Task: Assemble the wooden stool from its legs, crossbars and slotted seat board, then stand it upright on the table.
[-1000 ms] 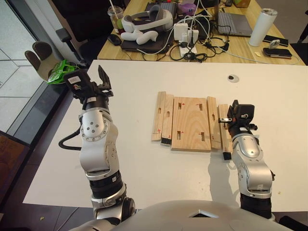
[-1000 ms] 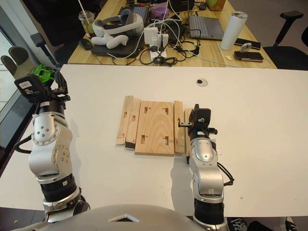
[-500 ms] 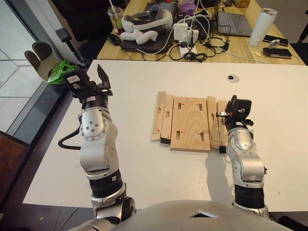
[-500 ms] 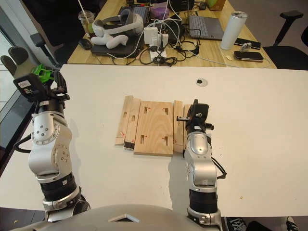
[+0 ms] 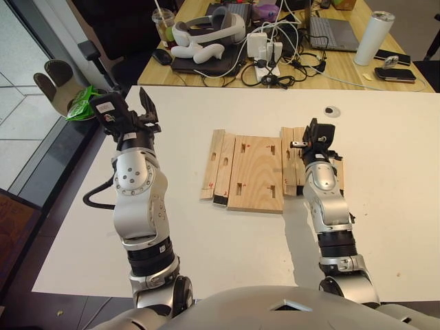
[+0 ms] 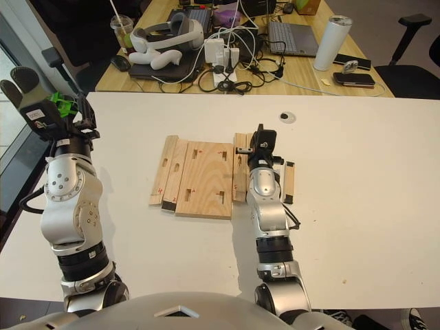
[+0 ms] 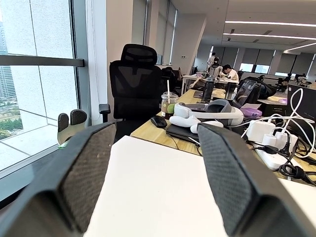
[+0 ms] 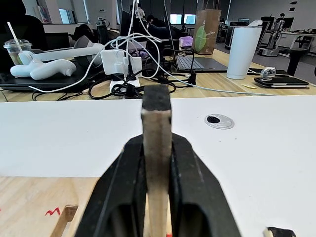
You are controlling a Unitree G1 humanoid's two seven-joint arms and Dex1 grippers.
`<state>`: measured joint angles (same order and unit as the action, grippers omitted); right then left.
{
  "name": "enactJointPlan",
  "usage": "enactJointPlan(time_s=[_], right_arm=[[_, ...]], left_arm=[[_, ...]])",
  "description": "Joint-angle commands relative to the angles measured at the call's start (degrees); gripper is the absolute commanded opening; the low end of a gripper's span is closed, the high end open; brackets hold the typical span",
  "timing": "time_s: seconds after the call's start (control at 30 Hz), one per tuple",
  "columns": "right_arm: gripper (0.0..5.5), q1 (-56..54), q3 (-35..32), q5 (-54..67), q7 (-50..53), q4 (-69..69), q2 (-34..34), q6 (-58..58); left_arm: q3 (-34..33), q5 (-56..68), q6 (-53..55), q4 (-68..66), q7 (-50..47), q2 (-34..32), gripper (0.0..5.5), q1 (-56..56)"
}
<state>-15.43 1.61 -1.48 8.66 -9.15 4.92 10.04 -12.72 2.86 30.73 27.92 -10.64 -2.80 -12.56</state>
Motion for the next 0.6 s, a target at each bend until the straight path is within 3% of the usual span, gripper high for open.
enactJointPlan(time_s=[0.03,0.3,0.6], right_arm=[[0.37,-1.8,0.5,1.0,-0.1,-9.5,3.7,-4.9],[0.37,-5.0,-0.2,0.2,2.4,-18.8,4.2,-12.0],[0.37,-11.9,-2.7,0.0,3.2,-17.3,2.3,-10.2]], left_arm=[[0.5,-0.6,-0.2,-1.1,0.2,-0.4,3.04,-1.0],[0.5,-0.5,-0.6,-1.7,0.3,-0.6,3.04,-1.4],[0.1,-0.6,-0.9,-1.7,0.0,-0.5,3.04,-1.4]])
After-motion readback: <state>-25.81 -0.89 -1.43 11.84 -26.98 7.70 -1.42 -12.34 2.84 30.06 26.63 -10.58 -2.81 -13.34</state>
